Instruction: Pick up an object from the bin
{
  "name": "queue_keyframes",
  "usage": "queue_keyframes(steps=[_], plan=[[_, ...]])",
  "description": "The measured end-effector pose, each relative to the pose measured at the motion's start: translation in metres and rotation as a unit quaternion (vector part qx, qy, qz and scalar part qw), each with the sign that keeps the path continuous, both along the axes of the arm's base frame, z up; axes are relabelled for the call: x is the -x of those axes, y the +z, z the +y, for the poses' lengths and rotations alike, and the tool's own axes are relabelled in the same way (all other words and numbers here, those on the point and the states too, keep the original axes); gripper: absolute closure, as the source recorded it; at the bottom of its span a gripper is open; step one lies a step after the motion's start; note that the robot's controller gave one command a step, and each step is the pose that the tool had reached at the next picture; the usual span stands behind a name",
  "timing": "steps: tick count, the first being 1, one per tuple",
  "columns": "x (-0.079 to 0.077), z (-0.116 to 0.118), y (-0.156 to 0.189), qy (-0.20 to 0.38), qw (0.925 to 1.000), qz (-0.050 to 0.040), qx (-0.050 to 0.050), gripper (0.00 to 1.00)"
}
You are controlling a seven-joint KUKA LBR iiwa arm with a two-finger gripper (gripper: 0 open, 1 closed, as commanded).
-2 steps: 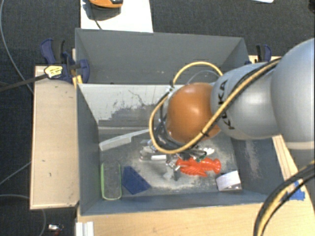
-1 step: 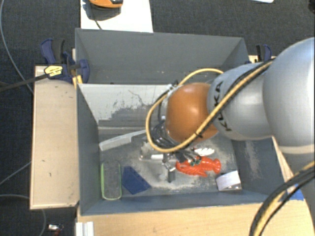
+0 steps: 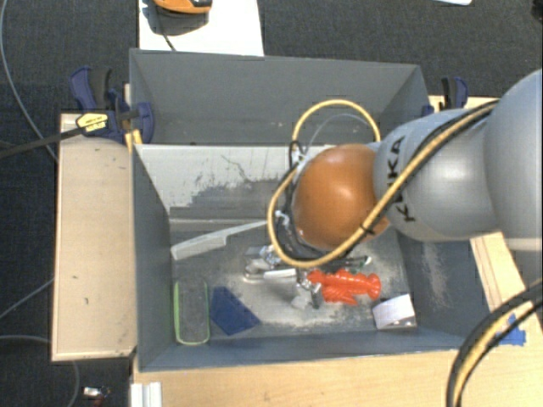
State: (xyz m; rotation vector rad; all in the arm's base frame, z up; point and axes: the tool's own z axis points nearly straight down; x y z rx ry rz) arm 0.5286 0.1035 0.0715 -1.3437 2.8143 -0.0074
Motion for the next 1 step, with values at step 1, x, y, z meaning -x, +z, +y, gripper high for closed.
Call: queue_keyframes(steps=[1], plan=[[0.0031,0.0071,-0.0013,0.088,0.9961,0.0006,0.001,1.0]])
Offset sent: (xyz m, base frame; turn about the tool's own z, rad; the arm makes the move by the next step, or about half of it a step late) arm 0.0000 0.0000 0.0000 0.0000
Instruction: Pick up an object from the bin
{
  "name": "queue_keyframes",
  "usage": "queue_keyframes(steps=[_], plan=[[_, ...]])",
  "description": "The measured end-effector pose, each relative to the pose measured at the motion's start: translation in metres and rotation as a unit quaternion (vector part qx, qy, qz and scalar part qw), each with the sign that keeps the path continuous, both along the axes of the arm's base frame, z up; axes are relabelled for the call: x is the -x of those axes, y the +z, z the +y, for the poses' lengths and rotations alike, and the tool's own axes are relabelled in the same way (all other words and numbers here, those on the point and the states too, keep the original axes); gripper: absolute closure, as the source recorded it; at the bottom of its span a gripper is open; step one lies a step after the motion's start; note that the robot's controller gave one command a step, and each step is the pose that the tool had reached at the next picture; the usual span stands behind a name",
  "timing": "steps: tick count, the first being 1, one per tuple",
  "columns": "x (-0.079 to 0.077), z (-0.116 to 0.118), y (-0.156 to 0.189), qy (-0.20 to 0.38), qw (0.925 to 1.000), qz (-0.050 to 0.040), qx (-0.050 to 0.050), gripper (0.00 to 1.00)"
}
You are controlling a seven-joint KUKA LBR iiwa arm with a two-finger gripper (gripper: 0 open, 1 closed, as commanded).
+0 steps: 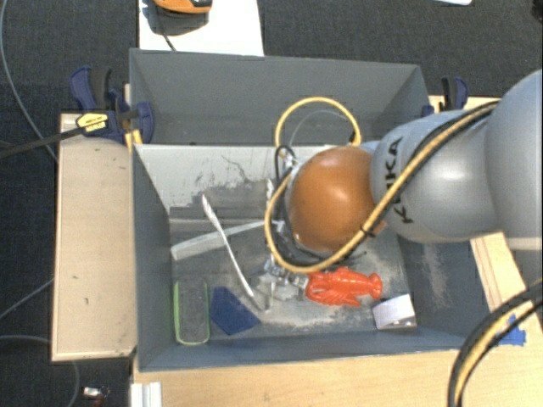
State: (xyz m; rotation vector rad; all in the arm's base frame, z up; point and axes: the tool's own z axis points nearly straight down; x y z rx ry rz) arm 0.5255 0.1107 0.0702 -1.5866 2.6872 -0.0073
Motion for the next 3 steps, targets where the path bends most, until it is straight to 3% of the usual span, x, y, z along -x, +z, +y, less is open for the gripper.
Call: queue_keyframes(steps=[1,2,3], plan=[[0.0,0.0,0.0,0.0,1.0,0.0002,0.0,1.0],[0.018,-0.003,0.03,0.355,0.9348,-0.0035,0.006,1.0],[0.018,-0.003,0.03,0.354,0.9351,-0.0029,0.006,1.0]])
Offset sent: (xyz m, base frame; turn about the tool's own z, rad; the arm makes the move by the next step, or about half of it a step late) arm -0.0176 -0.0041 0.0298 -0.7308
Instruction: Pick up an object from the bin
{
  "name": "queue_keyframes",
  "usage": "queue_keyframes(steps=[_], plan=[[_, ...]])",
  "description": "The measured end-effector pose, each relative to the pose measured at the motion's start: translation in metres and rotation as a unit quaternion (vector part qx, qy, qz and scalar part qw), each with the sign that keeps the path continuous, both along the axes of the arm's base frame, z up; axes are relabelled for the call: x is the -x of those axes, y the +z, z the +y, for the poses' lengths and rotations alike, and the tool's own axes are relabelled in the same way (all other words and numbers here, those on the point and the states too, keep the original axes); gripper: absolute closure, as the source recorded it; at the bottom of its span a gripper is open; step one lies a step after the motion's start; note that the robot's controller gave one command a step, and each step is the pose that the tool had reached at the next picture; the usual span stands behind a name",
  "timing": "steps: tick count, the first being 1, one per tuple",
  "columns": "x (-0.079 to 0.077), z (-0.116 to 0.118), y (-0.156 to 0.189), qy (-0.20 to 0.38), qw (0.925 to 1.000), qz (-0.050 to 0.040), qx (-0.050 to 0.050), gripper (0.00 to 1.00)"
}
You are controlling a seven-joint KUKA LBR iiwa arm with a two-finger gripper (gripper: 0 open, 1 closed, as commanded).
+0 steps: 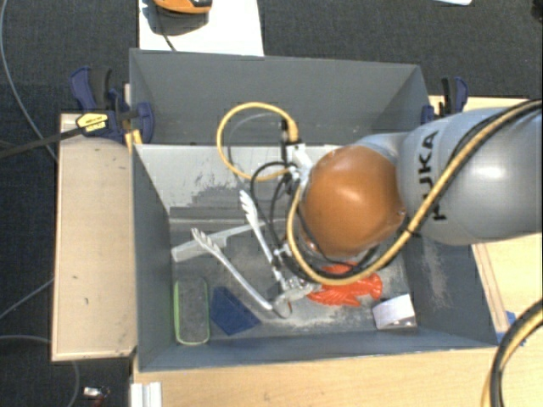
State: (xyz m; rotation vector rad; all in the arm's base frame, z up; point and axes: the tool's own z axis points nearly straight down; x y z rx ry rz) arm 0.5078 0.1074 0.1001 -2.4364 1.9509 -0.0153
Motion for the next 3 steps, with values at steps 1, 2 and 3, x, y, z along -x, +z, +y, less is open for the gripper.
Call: queue_keyframes(steps=[1,2,3], plan=[[0.006,0.009,-0.004,0.109,0.9941,-0.0023,0.002,1.0],[0.01,0.015,-0.013,0.297,0.955,-0.0037,0.005,1.0],[0.01,0.01,-0.017,0.299,0.9541,-0.0027,0.005,1.0]])
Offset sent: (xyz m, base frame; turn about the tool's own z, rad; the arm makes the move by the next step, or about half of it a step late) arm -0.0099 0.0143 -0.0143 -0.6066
